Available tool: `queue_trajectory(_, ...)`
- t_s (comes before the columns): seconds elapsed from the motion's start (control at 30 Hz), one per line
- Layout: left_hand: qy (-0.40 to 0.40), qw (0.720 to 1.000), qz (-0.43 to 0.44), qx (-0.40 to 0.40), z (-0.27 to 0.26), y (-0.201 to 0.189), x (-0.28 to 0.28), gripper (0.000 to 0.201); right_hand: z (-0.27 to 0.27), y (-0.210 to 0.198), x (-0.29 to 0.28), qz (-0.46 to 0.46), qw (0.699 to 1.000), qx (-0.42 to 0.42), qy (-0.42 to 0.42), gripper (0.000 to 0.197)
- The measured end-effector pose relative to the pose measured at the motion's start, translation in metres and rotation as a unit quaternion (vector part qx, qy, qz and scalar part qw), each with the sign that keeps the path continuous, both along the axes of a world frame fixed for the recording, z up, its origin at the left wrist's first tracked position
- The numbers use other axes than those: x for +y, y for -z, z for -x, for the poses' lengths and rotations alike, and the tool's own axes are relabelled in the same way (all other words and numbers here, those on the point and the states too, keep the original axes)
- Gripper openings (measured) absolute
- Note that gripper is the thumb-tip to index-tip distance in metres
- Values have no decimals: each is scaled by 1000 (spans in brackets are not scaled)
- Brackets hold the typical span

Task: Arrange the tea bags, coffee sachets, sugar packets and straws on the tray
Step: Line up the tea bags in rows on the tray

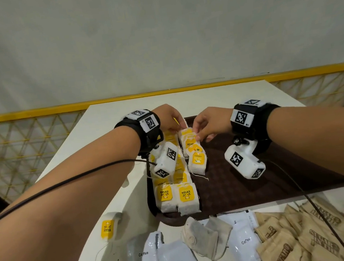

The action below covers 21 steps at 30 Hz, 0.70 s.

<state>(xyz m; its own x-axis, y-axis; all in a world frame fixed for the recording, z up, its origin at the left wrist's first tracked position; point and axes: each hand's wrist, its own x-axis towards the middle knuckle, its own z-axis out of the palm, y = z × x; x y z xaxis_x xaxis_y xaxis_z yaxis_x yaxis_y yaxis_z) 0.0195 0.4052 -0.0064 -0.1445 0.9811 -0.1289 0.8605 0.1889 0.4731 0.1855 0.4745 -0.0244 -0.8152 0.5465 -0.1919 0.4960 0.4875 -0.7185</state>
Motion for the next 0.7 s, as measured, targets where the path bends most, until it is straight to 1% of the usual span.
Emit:
queue_trajectory(0.1, 1, 1000, 13, 7, 0, 0, -1, 14, -3, 1, 0, 31, 999, 20, 11, 10)
queue_trajectory(0.23, -5, 999, 22, 29, -1, 3, 0, 13, -6, 4, 0, 52, 999, 3, 11, 21)
queue_trajectory(0.33, 3, 998, 23, 56, -3, 6, 0, 18, -7, 5, -2, 68, 998, -3, 13, 26)
queue_trajectory(0.43, 2, 996, -3, 86, -4, 5, 3, 20, -6, 5, -1, 74, 997, -9, 21, 21)
queue_trajectory(0.53, 13, 995, 1, 102, -4, 1, 7, 21, -4, 3, 0, 89, 995, -29, 18, 16)
queue_trajectory(0.6, 22, 993, 9, 112, -4, -1, 10, 22, -3, 2, -1, 98, 994, -35, 18, 16)
queue_trajectory(0.7, 19, 992, 12, 120, -5, 2, 13, 20, -1, 2, -3, 101, 994, -17, 29, 18)
